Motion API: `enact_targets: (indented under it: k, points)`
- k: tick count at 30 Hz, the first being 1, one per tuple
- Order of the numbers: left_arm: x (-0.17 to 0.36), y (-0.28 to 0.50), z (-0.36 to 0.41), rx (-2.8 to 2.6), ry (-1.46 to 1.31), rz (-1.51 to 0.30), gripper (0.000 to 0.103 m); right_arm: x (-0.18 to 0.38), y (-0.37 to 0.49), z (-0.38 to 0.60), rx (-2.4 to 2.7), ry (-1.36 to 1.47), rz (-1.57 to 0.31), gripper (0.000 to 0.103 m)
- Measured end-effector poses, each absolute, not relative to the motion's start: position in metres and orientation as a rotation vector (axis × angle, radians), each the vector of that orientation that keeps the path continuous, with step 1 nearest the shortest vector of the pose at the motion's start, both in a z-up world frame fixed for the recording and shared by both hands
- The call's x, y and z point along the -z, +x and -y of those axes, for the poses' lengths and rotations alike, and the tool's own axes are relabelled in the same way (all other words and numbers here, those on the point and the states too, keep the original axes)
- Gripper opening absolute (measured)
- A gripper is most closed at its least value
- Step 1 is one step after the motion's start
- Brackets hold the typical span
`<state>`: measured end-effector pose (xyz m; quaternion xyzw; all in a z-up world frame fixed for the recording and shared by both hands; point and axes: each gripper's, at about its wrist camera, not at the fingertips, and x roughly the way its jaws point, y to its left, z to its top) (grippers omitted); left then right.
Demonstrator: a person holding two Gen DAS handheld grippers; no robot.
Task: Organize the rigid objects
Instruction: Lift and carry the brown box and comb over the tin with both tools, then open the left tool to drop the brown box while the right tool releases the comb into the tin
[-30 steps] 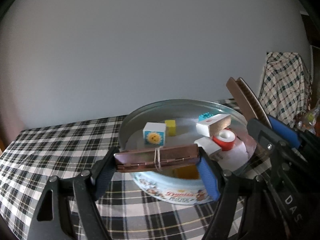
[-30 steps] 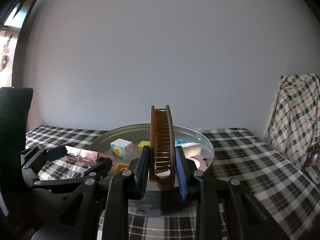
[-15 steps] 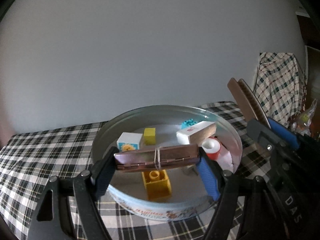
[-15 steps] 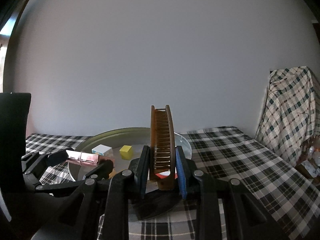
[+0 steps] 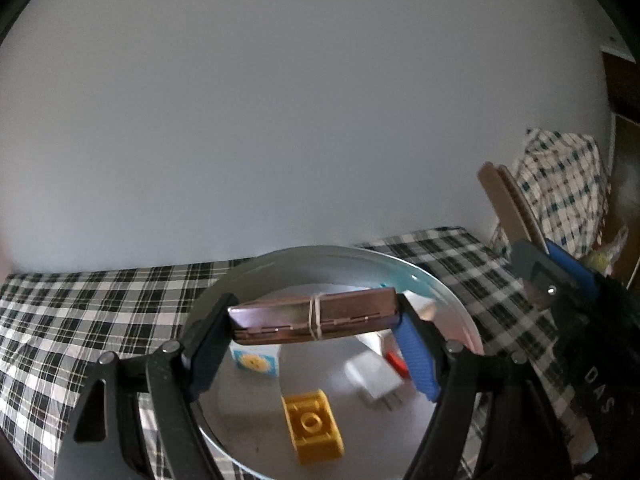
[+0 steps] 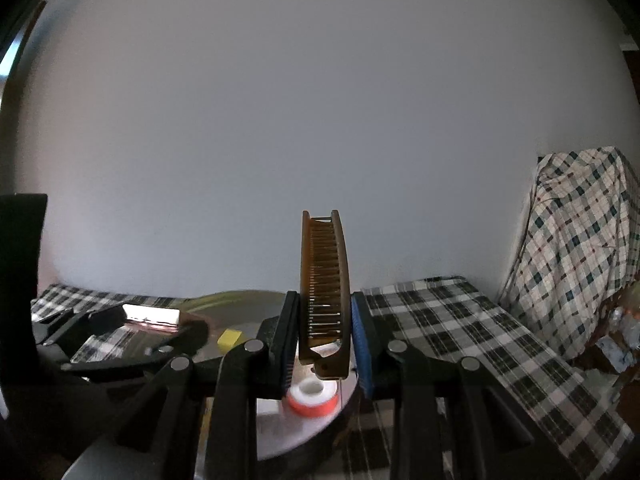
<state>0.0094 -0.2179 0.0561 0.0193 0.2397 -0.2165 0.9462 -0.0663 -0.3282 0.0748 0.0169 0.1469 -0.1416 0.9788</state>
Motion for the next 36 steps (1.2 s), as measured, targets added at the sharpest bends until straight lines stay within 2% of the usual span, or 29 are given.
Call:
enact_targets:
  k: [15,28,36]
  points:
    - [-0.064,0.074,0.237,0.401,0.044,-0.621,0.077,-0.086,0.031,0.345,0.243,0.071,-0.469,0.027]
    - [-0.031,0.103,0.245,0.404,0.091,-0.863,0.077,-0.049,0.095,0.342,0.127,0.120,-0.768,0.027]
    - [-0.015,0.110,0.255,0.386,0.132,-0.967,0.077,-0.035,0.112,0.345,0.109,0.127,-0.866,0.027]
